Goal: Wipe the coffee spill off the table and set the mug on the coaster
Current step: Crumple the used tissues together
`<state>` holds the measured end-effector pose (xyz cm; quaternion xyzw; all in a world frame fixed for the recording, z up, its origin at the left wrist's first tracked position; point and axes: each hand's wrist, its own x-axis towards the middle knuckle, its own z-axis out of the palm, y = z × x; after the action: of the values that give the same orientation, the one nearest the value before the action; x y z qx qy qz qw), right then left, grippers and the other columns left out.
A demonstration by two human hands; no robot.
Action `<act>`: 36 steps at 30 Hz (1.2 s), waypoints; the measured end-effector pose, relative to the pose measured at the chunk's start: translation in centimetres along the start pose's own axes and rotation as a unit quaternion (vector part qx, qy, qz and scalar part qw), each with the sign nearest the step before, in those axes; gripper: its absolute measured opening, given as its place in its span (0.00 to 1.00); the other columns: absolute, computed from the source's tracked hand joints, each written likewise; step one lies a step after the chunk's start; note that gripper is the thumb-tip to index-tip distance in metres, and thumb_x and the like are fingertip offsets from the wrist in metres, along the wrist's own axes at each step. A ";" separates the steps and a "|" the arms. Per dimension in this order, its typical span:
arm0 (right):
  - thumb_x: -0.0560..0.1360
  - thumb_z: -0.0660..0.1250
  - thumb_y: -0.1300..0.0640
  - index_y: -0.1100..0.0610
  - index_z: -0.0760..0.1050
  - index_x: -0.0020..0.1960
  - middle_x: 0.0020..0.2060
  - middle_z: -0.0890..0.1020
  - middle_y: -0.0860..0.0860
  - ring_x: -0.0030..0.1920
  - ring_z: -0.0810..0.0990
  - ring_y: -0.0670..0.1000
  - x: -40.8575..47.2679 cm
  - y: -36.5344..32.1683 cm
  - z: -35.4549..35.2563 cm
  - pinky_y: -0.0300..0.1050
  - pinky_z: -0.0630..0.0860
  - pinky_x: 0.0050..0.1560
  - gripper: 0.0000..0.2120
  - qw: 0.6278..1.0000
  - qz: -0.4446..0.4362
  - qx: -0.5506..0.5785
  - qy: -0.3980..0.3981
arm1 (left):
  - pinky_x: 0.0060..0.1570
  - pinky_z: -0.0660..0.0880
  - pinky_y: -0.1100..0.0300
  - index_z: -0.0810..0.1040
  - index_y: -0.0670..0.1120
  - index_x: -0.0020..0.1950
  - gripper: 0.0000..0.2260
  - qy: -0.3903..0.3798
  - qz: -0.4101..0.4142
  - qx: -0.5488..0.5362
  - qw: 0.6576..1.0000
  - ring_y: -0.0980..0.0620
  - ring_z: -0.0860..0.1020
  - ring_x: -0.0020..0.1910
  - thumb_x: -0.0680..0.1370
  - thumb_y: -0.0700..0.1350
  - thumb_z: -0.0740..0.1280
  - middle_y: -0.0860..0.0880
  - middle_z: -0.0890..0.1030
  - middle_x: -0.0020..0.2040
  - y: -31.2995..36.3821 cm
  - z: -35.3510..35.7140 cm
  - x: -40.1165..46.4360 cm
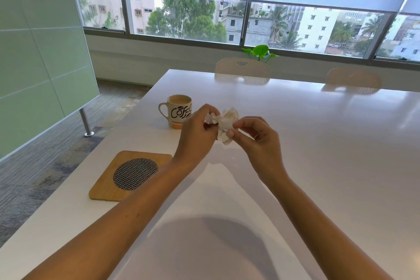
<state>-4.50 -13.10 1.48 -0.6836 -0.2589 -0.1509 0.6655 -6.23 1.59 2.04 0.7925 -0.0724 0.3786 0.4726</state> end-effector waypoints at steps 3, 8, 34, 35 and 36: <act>0.67 0.76 0.59 0.56 0.82 0.44 0.45 0.81 0.53 0.46 0.82 0.49 0.1 -0.1 0.1 0.43 0.80 0.50 0.07 0.998 0.014 -0.025 0.051 | 0.40 0.74 0.69 0.77 0.39 0.54 0.07 -0.050 0.060 0.046 0.996 0.55 0.76 0.43 0.76 0.36 0.67 0.47 0.78 0.47 0.2 -0.1 -0.5; 0.69 0.74 0.60 0.59 0.81 0.46 0.45 0.84 0.55 0.45 0.84 0.52 0.5 -0.1 0.2 0.49 0.81 0.50 0.07 0.992 0.100 -0.001 0.079 | 0.45 0.74 0.65 0.73 0.40 0.63 0.16 -0.147 0.103 0.134 0.975 0.51 0.75 0.48 0.76 0.39 0.68 0.44 0.75 0.55 -0.1 0.2 -1.5; 0.72 0.71 0.57 0.59 0.67 0.63 0.54 0.80 0.55 0.48 0.81 0.49 -3.3 1.7 0.1 0.37 0.80 0.48 0.23 0.965 -0.091 -0.244 0.015 | 0.30 0.69 0.76 0.80 0.49 0.54 0.09 -0.231 -0.173 -0.038 0.957 0.74 0.75 0.35 0.80 0.48 0.62 0.62 0.77 0.40 0.4 -0.2 -1.5; 0.71 0.72 0.56 0.59 0.67 0.59 0.51 0.81 0.54 0.46 0.82 0.49 -3.6 1.6 0.0 0.39 0.81 0.46 0.21 0.970 -0.079 -0.229 0.031 | 0.31 0.69 0.74 0.80 0.48 0.56 0.10 -0.233 -0.172 -0.030 0.957 0.73 0.75 0.36 0.80 0.49 0.62 0.62 0.77 0.41 0.4 -0.2 -2.0; 0.70 0.73 0.56 0.58 0.68 0.57 0.48 0.81 0.52 0.44 0.82 0.49 -3.8 1.6 -0.1 0.41 0.81 0.44 0.20 0.970 -0.074 -0.228 0.043 | 0.33 0.70 0.73 0.79 0.47 0.58 0.11 -0.231 -0.173 -0.023 0.957 0.71 0.76 0.37 0.80 0.49 0.62 0.61 0.78 0.41 0.5 -0.2 -2.6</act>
<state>-6.76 -13.73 -1.94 -0.7889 -0.2393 -0.2839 0.4897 -8.39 0.85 0.71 0.8479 -0.0502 0.0965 0.5189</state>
